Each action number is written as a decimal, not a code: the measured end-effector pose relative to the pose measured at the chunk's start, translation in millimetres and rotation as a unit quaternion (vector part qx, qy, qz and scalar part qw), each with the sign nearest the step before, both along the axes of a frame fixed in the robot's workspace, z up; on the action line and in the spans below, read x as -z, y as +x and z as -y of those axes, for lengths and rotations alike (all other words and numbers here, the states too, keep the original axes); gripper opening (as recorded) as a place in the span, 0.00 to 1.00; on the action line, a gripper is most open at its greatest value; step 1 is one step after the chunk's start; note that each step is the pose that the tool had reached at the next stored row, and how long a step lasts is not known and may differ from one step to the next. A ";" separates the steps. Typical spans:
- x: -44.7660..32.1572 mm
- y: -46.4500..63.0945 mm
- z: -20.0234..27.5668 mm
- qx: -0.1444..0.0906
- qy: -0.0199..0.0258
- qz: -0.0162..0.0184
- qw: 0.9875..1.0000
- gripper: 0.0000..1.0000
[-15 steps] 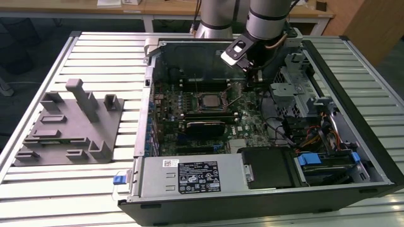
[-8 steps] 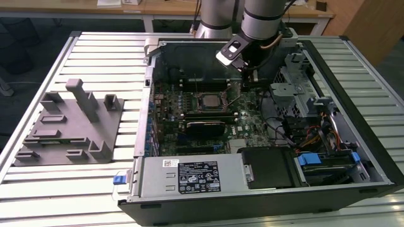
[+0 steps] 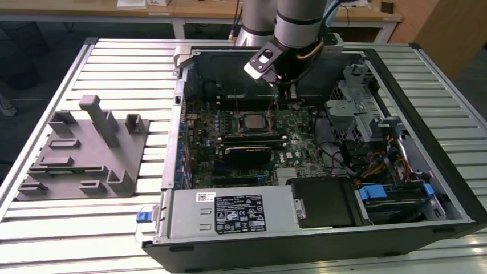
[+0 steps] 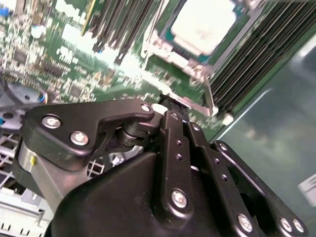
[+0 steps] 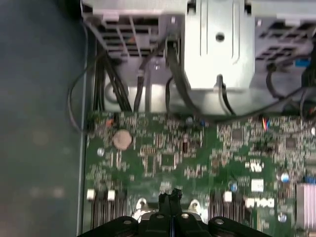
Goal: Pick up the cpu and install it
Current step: 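Close the cpu cover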
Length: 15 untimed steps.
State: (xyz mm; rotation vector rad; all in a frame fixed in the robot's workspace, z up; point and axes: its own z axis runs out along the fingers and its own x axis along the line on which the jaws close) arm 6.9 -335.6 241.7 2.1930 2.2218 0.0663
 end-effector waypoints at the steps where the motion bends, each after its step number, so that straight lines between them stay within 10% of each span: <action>1: 0.0 -4.0 0.0 0.000 0.001 0.000 1.000 0.11; 11: 0.0 -18.7 0.0 0.001 0.003 0.001 1.000 0.11; 15: 0.8 -18.4 0.0 0.001 0.002 -0.018 1.000 0.11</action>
